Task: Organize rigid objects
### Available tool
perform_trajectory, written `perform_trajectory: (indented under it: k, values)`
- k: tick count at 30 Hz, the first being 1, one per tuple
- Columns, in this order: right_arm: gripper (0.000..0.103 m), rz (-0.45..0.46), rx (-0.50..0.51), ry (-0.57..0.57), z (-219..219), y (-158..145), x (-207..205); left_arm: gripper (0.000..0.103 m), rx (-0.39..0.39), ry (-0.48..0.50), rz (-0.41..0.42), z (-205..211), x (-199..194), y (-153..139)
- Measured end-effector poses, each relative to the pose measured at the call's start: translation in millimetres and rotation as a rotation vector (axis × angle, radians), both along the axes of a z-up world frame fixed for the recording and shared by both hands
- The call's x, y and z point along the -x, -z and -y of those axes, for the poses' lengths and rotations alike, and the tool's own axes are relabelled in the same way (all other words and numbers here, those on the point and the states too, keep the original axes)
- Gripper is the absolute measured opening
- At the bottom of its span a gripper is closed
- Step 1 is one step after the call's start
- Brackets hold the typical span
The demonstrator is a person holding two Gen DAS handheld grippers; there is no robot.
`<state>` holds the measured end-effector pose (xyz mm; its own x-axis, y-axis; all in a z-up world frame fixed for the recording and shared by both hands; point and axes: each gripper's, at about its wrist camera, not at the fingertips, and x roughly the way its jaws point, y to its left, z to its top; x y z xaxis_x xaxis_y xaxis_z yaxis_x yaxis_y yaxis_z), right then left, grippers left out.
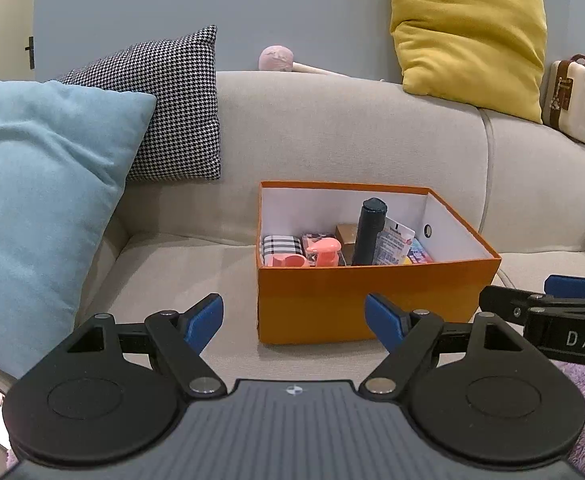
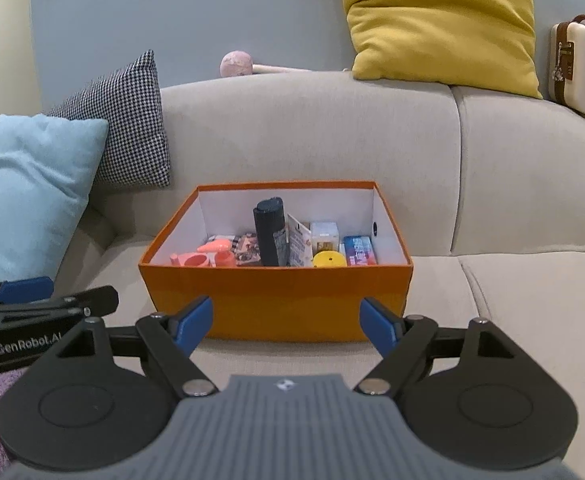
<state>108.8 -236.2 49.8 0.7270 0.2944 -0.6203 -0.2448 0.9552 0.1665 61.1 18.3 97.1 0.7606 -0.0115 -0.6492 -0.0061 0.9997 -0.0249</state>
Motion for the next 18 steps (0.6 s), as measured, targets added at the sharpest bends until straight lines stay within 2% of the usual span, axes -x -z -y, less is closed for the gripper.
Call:
perform_trajectory:
  k: [18]
  values:
    - [0.081,-0.028,0.000,-0.012,-1.7,6.0,-2.4,0.094,-0.002,0.020,-0.013,2.8,-1.5,2.7]
